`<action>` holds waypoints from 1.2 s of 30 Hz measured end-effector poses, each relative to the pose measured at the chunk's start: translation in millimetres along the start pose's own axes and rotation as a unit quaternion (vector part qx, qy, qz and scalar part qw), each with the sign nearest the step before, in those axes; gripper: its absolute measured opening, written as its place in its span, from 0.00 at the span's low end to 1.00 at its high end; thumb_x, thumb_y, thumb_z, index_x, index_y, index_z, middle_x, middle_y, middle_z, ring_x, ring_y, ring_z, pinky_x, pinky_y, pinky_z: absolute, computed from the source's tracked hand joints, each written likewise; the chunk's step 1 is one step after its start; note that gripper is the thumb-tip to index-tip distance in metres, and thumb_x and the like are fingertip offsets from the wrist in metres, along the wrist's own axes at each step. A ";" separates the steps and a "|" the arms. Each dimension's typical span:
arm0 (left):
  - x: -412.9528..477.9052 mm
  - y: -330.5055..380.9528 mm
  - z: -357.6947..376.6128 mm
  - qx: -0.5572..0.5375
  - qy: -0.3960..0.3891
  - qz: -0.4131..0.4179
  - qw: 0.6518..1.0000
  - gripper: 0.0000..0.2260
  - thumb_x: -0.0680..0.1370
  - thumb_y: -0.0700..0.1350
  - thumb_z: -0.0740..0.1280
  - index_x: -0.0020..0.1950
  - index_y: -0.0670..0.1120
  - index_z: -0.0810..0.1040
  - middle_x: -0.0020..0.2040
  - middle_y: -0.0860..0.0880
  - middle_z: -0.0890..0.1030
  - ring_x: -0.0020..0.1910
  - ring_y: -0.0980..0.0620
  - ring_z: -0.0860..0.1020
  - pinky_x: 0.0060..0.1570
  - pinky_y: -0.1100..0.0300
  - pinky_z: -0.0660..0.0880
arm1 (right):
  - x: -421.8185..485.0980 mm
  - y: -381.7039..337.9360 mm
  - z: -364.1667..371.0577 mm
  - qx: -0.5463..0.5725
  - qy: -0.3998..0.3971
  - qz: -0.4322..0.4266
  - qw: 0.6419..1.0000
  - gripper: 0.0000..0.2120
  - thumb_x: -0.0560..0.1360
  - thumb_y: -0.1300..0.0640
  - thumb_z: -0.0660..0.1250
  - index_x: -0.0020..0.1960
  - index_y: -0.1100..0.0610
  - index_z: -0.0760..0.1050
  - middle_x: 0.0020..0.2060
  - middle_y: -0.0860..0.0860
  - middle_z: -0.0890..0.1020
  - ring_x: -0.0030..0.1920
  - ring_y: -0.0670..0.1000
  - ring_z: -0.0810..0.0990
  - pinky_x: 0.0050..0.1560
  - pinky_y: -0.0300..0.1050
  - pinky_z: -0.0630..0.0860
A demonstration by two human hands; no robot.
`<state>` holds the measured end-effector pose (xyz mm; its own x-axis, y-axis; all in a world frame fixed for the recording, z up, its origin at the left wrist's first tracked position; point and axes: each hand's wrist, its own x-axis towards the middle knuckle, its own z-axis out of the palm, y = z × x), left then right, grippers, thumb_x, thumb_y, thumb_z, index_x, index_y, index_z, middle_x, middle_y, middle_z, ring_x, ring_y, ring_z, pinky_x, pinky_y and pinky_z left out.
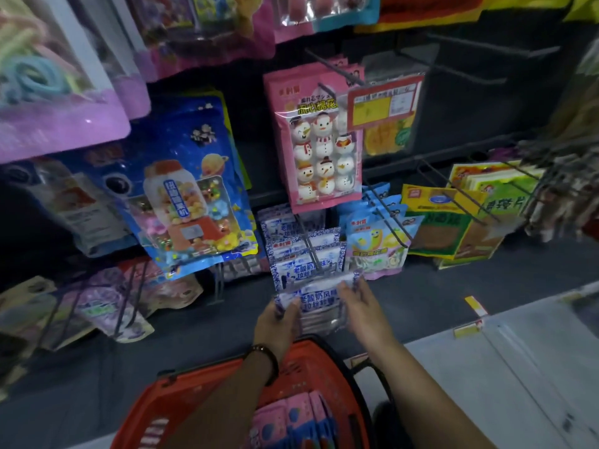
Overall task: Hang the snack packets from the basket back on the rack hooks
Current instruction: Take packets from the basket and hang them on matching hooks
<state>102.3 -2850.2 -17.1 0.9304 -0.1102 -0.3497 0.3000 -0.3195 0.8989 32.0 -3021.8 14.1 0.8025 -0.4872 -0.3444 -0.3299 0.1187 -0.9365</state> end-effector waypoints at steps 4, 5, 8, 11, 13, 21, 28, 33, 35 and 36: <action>3.1 22.2 10.5 -0.069 -0.027 -0.044 0.996 0.08 0.83 0.48 0.68 0.52 0.44 0.73 0.38 0.42 0.73 0.29 0.51 0.72 0.29 0.58 0.73 | 3.7 -5.9 3.4 -0.016 -0.013 -0.024 0.999 0.33 0.85 0.41 0.61 0.86 0.45 0.54 0.83 0.47 0.64 0.81 0.52 0.66 0.80 0.55 0.65; 6.1 23.9 12.4 -0.082 -0.026 -0.053 0.995 0.07 0.84 0.47 0.67 0.54 0.45 0.72 0.39 0.42 0.72 0.30 0.51 0.71 0.30 0.58 0.72 | 4.7 -4.5 5.2 -0.027 -0.021 -0.031 0.999 0.33 0.85 0.42 0.61 0.86 0.45 0.53 0.83 0.47 0.62 0.81 0.50 0.65 0.81 0.53 0.64; 8.6 24.6 16.5 -0.117 -0.028 -0.063 0.991 0.08 0.84 0.48 0.68 0.54 0.47 0.71 0.36 0.45 0.75 0.34 0.49 0.73 0.35 0.55 0.73 | 3.1 -5.0 6.1 -0.073 -0.033 -0.060 0.995 0.33 0.86 0.44 0.61 0.86 0.45 0.52 0.84 0.45 0.60 0.82 0.49 0.63 0.79 0.48 0.62; 8.6 19.8 16.2 -0.142 -0.035 -0.060 0.987 0.09 0.84 0.50 0.68 0.54 0.46 0.72 0.39 0.44 0.76 0.42 0.44 0.74 0.42 0.49 0.76 | 2.5 -7.5 6.4 -0.094 -0.020 -0.066 0.993 0.32 0.86 0.47 0.63 0.86 0.48 0.55 0.84 0.46 0.61 0.82 0.49 0.63 0.78 0.45 0.62; 6.6 17.6 14.1 -0.141 -0.043 -0.060 0.987 0.10 0.84 0.51 0.68 0.54 0.45 0.73 0.41 0.41 0.76 0.44 0.44 0.74 0.48 0.47 0.77 | 2.2 -9.4 7.2 -0.096 -0.005 -0.063 0.993 0.31 0.85 0.49 0.64 0.85 0.51 0.58 0.83 0.48 0.63 0.81 0.49 0.64 0.75 0.41 0.61; 3.9 25.7 14.7 -0.110 -0.015 -0.087 0.990 0.14 0.81 0.63 0.66 0.49 0.53 0.80 0.36 0.58 0.76 0.35 0.55 0.78 0.49 0.47 0.86 | -4.8 -9.7 13.1 -0.132 0.037 -0.107 0.985 0.31 0.84 0.51 0.67 0.84 0.47 0.61 0.80 0.49 0.69 0.79 0.50 0.68 0.79 0.53 0.67; 16.2 19.8 13.6 -0.081 -0.002 -0.103 0.991 0.37 0.65 0.82 0.64 0.59 0.56 0.82 0.61 0.48 0.81 0.61 0.41 0.81 0.63 0.38 0.80 | -0.7 -4.8 16.7 -0.175 0.007 -0.137 0.975 0.32 0.81 0.44 0.64 0.82 0.33 0.57 0.68 0.50 0.77 0.39 0.49 0.78 0.56 0.54 0.83; 17.9 35.8 15.8 -0.142 0.002 -0.135 0.981 0.40 0.73 0.76 0.64 0.74 0.51 0.74 0.71 0.43 0.74 0.63 0.40 0.78 0.61 0.38 0.81 | -4.6 -10.8 19.7 -0.171 -0.010 -0.129 0.977 0.31 0.84 0.47 0.65 0.84 0.40 0.58 0.71 0.45 0.70 0.62 0.51 0.81 0.68 0.51 0.77; 20.7 37.3 17.6 -0.146 0.009 -0.140 0.979 0.42 0.72 0.76 0.63 0.77 0.50 0.72 0.78 0.43 0.69 0.70 0.38 0.75 0.62 0.38 0.81 | -6.0 -12.7 20.7 -0.173 -0.018 -0.123 0.977 0.32 0.84 0.49 0.66 0.85 0.45 0.58 0.77 0.48 0.69 0.69 0.52 0.78 0.73 0.53 0.74; 22.2 38.6 18.2 -0.146 0.010 -0.143 0.979 0.42 0.72 0.76 0.63 0.77 0.50 0.72 0.79 0.43 0.68 0.71 0.37 0.74 0.62 0.38 0.80 | -5.7 -13.0 20.9 -0.177 -0.019 -0.114 0.977 0.32 0.84 0.49 0.66 0.85 0.47 0.59 0.80 0.49 0.66 0.74 0.52 0.75 0.76 0.55 0.72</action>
<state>130.7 -2882.1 5.0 0.8030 -0.0353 -0.5949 0.5930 -0.0516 0.8036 42.1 -3002.6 26.9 0.8914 -0.4320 -0.1374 -0.2852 -0.2988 -0.9107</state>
